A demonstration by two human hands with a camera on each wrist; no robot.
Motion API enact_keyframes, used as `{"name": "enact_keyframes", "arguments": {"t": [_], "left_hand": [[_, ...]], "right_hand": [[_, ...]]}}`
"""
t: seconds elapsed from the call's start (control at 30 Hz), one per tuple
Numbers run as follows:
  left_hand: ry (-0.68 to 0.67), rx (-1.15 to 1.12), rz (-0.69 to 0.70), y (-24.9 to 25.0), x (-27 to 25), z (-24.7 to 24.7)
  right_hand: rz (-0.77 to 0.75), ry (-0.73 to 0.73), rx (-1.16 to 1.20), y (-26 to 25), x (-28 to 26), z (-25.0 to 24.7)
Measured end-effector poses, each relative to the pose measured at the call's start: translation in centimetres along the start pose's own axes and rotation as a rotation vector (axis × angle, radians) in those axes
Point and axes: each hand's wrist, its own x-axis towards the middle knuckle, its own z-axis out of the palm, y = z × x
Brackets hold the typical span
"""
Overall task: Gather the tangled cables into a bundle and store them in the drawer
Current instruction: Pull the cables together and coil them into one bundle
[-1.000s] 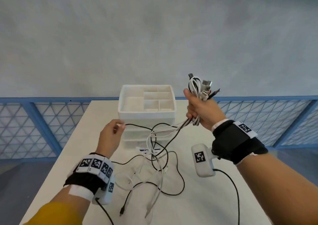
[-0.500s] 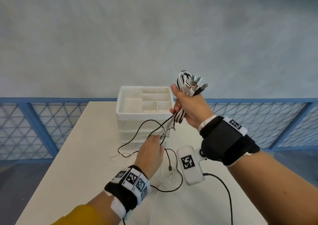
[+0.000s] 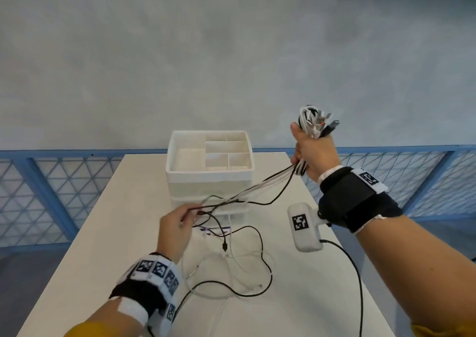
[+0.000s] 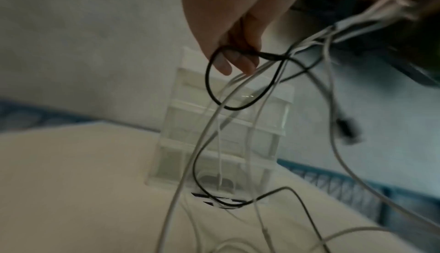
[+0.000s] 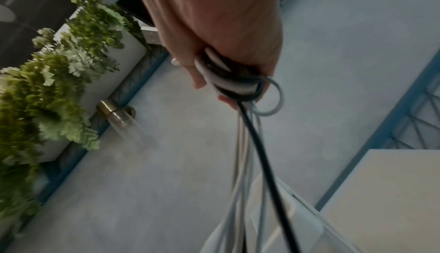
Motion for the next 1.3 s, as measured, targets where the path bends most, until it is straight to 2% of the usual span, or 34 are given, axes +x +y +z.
{"name": "enact_keyframes", "arguments": {"t": [0.07, 0.13, 0.23, 0.3, 0.33, 0.4, 0.47, 0.5, 0.53, 0.57, 0.6, 0.67, 0.73, 0.77, 0.8, 0.87, 0.93, 1.0, 1.03, 1.1, 1.17, 1.23, 1.3], "left_hand": [[0.075, -0.169, -0.156, -0.8, 0.7, -0.5], [0.096, -0.372, -0.296, -0.8, 1.1, -0.7], [0.078, -0.79, -0.414, -1.1, 1.5, -2.4], [0.027, -0.951, -0.406, -1.7, 1.4, -4.1], [-0.027, -0.882, -0.403, -2.1, 1.2, -4.9], [-0.191, -0.424, -0.373, -3.2, 1.1, -6.1], [-0.453, 0.041, -0.31, -3.8, 0.9, -6.6], [-0.571, 0.204, -0.294, -3.8, 1.0, -6.6], [-0.631, 0.326, -0.293, -3.5, 1.0, -6.5], [-0.649, 0.397, -0.275, -3.0, 0.9, -6.1], [-0.601, 0.39, -0.26, -2.3, 0.9, -5.4], [-0.363, 0.343, -0.139, 0.1, 0.8, -3.6], [-0.087, 0.377, 0.061, 3.2, 0.4, -1.3], [-0.042, 0.379, 0.12, 4.9, 0.3, -0.1], [-0.076, 0.377, 0.125, 6.4, 0.1, 1.1], [-0.266, 0.426, 0.101, 7.9, 0.1, 3.4], [-0.39, 0.491, 0.111, 8.0, 0.4, 4.6], [-0.415, 0.442, 0.138, 7.2, 0.9, 4.2], [-0.387, 0.411, 0.138, 6.5, 0.9, 3.6], [-0.29, 0.39, 0.059, 3.6, 0.9, 1.9], [-0.251, 0.515, -0.133, -0.3, 0.5, -0.1], [-0.336, 0.718, -0.391, -4.5, -0.1, -1.9], [-0.418, 0.849, -0.592, -7.1, -0.9, -3.2]], "right_hand": [[0.024, 0.011, 0.004, 1.0, 0.1, 0.4], [0.012, 0.018, 0.002, 1.4, 0.1, 1.2], [-0.023, 0.071, 0.016, 1.2, 0.6, 1.6], [-0.048, 0.121, 0.041, 0.9, 1.1, 1.2], [-0.061, 0.141, 0.053, 0.7, 1.4, 0.9], [-0.083, 0.149, 0.071, 0.3, 1.7, 0.6], [-0.083, 0.111, 0.082, 0.0, 1.5, 0.8], [-0.083, 0.084, 0.092, -0.1, 1.4, 1.0], [-0.087, 0.057, 0.104, -0.1, 1.1, 1.4], [-0.092, 0.032, 0.114, -0.2, 0.8, 1.8], [-0.094, 0.01, 0.118, -0.3, 0.5, 2.3], [-0.094, -0.027, 0.128, -0.5, -0.1, 3.1], [-0.107, -0.057, 0.144, -0.7, -0.7, 3.7], [-0.116, -0.07, 0.148, -0.7, -0.9, 4.0], [-0.123, -0.082, 0.149, -0.8, -1.2, 4.2], [-0.123, -0.097, 0.152, -1.0, -1.5, 4.6], [-0.129, -0.102, 0.151, -1.2, -1.7, 4.6], [-0.148, -0.091, 0.142, -1.4, -1.5, 3.8], [-0.151, -0.077, 0.137, -1.5, -1.2, 3.2], [-0.146, -0.038, 0.126, -1.6, -0.6, 1.8], [-0.148, -0.005, 0.125, -1.7, -0.1, 0.7], [-0.158, 0.015, 0.125, -1.8, 0.3, 0.1], [-0.17, 0.032, 0.127, -2.0, 0.7, -0.1]]}}
